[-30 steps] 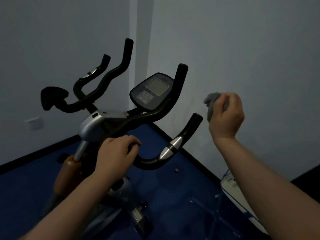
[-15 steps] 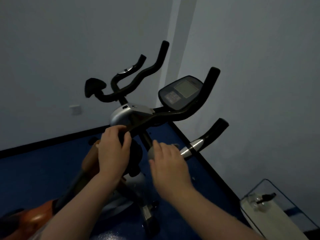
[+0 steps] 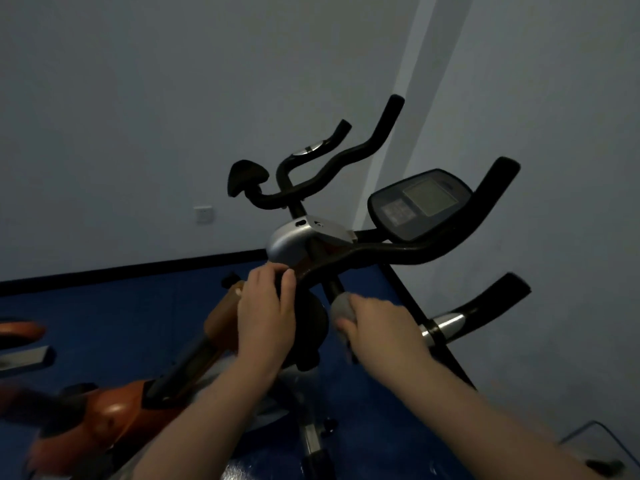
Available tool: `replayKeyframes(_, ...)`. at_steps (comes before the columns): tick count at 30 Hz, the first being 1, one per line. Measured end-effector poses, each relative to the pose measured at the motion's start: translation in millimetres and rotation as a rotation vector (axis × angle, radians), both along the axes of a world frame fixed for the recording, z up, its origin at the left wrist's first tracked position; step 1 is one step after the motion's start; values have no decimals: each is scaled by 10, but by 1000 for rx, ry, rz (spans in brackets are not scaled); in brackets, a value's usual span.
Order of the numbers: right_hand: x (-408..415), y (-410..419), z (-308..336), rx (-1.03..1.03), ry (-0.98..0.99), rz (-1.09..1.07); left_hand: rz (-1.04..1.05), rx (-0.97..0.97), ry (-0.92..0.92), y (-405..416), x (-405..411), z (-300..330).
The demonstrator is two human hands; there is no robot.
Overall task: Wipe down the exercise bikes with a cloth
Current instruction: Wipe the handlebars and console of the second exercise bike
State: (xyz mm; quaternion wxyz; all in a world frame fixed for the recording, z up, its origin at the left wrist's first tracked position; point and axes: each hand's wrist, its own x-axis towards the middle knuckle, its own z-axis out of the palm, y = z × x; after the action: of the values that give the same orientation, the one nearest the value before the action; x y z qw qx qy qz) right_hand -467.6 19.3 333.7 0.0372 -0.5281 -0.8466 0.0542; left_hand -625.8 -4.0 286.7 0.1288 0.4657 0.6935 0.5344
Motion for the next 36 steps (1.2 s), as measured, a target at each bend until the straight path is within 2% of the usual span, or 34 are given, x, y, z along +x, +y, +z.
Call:
replayKeyframes(2, -27, -32, -30, 52, 56, 6, -13, 30, -40, 22, -3, -25)
replayKeyframes(6, -154, 169, 113, -43, 208, -39, -121, 23, -150, -8, -64, -61)
replayKeyframes(9, -88, 297, 326, 39, 438, 36, -299, 15, -36, -53, -248, -135)
replayKeyframes(11, -121, 407, 464, 116, 555, 155, -350, -21, -48, -54, -386, -192)
replayKeyframes(13, -265, 536, 486, 117, 495, 280, -365, -88, -123, -30, -473, -258)
replayKeyframes(17, -591, 688, 241, 54, 117, 577, -379, -147, -207, -16, -503, -369)
replayKeyframes(21, -467, 875, 357, 63, -17, 733, -428, -178, -149, -17, -513, -369)
replayKeyframes(24, -379, 980, 504, 78, -34, 691, -463, -113, -110, 20, -523, -280)
replayKeyframes(28, -644, 829, 342, 16, 22, 674, -431, -54, -187, 42, -431, -204)
replayKeyframes(31, -429, 925, 458, 6, -35, 684, -412, -57, -197, 33, -429, -230)
replayKeyframes(34, -83, 1120, 704, 47, -47, 537, -431, -42, -223, 56, -410, -209)
replayKeyframes(36, -198, 1083, 673, 79, -29, 526, -423, -10, -246, 75, -384, -171)
